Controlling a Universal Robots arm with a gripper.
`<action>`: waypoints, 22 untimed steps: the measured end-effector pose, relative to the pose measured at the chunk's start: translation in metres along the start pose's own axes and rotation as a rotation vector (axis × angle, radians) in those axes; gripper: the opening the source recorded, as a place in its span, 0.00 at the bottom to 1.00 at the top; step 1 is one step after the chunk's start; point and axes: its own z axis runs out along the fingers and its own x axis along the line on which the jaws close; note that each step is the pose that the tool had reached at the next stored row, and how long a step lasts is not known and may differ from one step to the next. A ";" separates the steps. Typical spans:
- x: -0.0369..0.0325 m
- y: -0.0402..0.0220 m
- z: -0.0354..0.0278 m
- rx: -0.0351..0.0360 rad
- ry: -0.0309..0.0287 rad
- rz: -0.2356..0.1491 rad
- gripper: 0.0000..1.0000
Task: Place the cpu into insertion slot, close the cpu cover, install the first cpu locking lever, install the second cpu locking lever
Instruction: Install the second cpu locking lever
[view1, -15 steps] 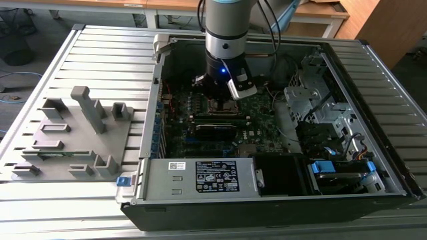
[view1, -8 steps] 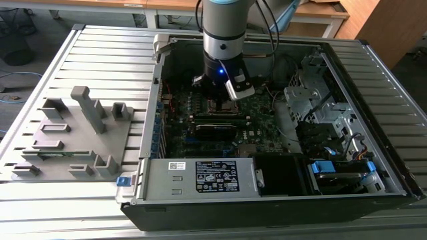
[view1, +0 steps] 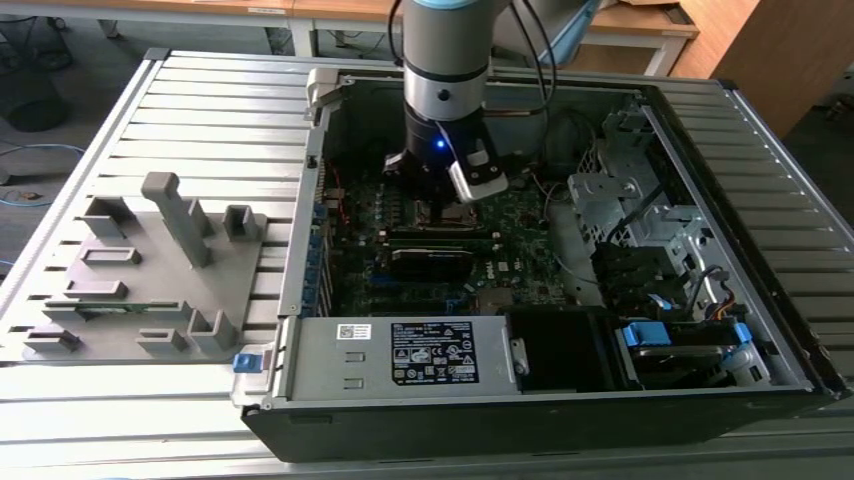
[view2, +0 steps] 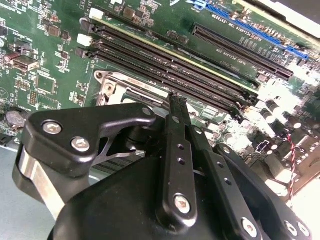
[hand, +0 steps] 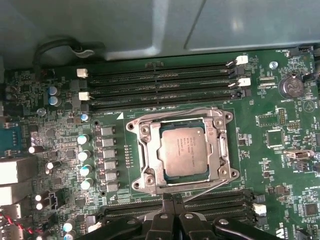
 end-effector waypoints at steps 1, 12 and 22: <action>0.0007 -0.0001 0.0002 0.0002 0.0000 -0.002 0.11; 0.0042 -0.0006 0.0018 0.0008 0.0001 -0.012 0.11; 0.0104 -0.0014 0.0047 0.0008 0.0000 -0.012 0.11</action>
